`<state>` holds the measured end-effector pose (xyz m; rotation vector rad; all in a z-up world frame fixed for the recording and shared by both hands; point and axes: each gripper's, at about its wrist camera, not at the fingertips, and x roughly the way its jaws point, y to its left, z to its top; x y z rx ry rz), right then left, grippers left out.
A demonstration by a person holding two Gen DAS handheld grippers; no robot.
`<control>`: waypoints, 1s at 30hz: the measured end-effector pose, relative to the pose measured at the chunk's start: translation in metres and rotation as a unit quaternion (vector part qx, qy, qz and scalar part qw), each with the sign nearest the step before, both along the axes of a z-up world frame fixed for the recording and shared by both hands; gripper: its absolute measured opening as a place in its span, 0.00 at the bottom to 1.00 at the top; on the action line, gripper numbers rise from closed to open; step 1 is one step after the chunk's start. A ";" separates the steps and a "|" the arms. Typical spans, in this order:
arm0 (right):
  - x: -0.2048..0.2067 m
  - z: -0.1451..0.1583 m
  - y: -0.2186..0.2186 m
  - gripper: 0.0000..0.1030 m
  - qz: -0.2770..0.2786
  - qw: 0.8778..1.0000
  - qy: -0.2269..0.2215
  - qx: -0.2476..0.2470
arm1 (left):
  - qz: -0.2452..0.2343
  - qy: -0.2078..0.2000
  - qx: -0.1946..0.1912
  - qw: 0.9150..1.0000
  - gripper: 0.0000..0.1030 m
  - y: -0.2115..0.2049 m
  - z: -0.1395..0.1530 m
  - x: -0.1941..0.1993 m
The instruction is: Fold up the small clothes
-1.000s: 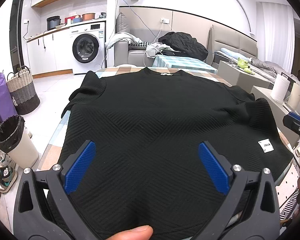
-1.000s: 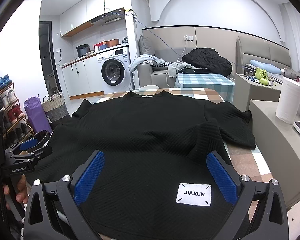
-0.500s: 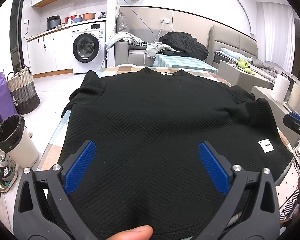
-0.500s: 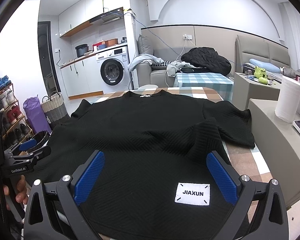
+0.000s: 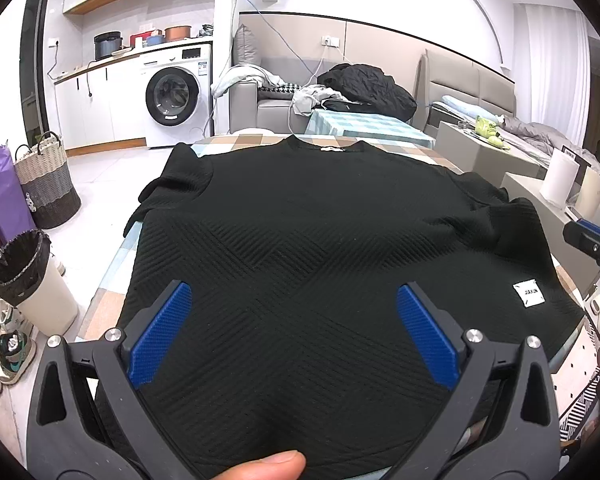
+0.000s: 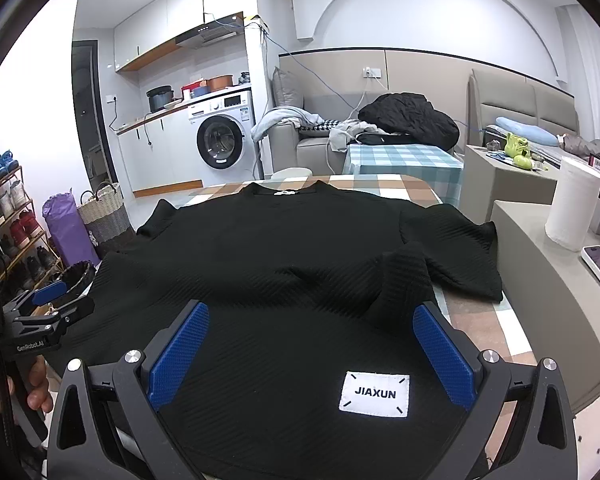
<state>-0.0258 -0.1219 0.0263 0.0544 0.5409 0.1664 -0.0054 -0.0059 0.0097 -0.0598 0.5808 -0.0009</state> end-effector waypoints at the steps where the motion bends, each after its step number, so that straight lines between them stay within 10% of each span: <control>1: 0.000 0.000 0.000 1.00 -0.001 1.000 0.000 0.000 | -0.001 0.000 0.001 1.000 0.99 -0.001 0.001 -0.001; 17: 0.011 0.007 -0.006 1.00 -0.017 1.000 0.019 0.012 | 0.001 0.022 0.001 1.000 0.99 0.001 0.002 0.007; 30: 0.042 0.016 -0.071 0.97 -0.129 0.982 0.080 0.114 | 0.027 0.028 -0.002 0.999 0.99 0.023 0.009 0.034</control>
